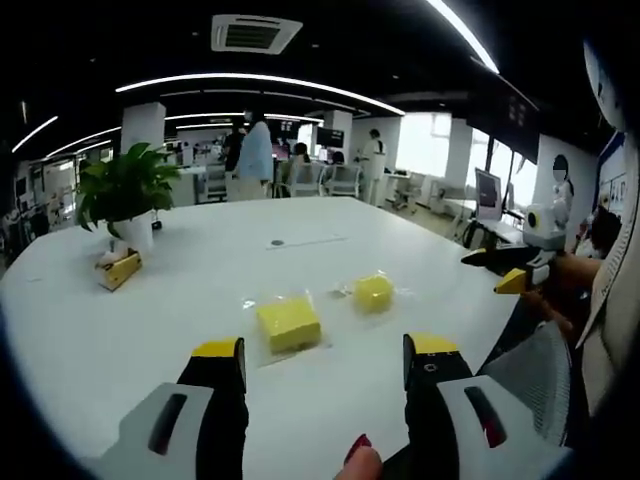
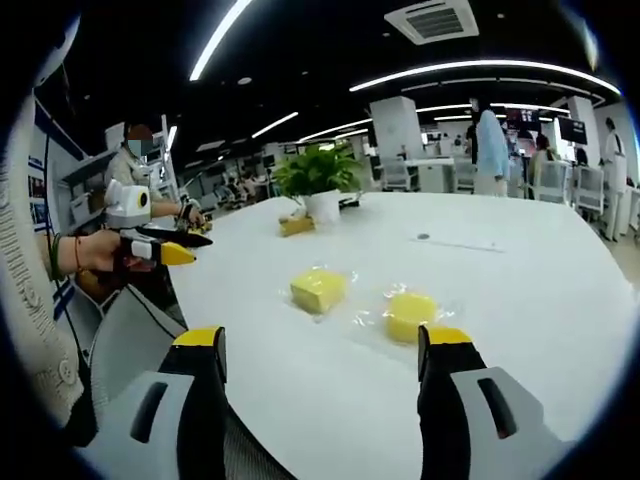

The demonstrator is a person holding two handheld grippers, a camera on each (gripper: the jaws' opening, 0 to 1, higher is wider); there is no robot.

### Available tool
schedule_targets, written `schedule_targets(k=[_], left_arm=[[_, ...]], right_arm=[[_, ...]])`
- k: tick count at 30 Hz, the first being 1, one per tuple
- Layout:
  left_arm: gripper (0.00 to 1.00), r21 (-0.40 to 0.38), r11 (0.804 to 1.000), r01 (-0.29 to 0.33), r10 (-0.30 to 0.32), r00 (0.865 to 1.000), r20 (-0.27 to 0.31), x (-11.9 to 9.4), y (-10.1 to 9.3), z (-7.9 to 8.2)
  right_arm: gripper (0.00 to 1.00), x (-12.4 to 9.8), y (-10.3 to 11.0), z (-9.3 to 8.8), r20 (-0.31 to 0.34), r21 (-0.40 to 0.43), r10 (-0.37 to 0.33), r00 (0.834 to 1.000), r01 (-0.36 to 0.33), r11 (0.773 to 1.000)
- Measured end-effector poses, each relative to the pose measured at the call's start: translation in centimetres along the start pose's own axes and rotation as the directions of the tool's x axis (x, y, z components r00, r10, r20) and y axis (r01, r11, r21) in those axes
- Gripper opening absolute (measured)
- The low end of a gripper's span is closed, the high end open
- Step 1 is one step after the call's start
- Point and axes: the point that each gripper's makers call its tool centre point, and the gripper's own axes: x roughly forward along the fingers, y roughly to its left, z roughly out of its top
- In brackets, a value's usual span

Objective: Compare the silicone blocks by pressing each to a similar depth, holding the contact briefly, and releasing to observe deformation and rebound differences across the visible hardness samples.

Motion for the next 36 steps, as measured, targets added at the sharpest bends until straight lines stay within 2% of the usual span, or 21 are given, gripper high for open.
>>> schedule_targets(k=[17, 23, 29, 31, 36], left_arm=[[0.62, -0.004, 1.0, 0.004, -0.004, 1.0, 0.002, 0.0, -0.2, -0.1], [0.62, -0.005, 1.0, 0.007, -0.007, 1.0, -0.006, 0.2, -0.2, -0.2], [0.62, -0.003, 1.0, 0.002, -0.002, 1.0, -0.002, 0.5, 0.0, 0.3], [0.62, 0.002, 1.0, -0.011, 0.011, 0.999, -0.041, 0.6, 0.5, -0.2], [0.62, 0.001, 1.0, 0.001, -0.001, 0.998, -0.065, 0.8, 0.6, -0.4]], right_arm=[[0.72, 0.0, 0.2, -0.3, -0.007, -0.003, 0.002, 1.0, -0.002, 1.0], [0.72, -0.1, 0.1, 0.2, 0.005, 0.0, 0.005, 1.0, -0.005, 1.0], [0.73, 0.2, -0.4, 0.7, 0.012, -0.008, 0.007, 1.0, -0.007, 1.0], [0.72, 0.2, -0.4, 0.9, 0.015, -0.014, 0.01, 1.0, -0.01, 1.0], [0.7, 0.2, -0.4, 0.8, 0.013, -0.008, 0.024, 1.0, -0.024, 1.0]])
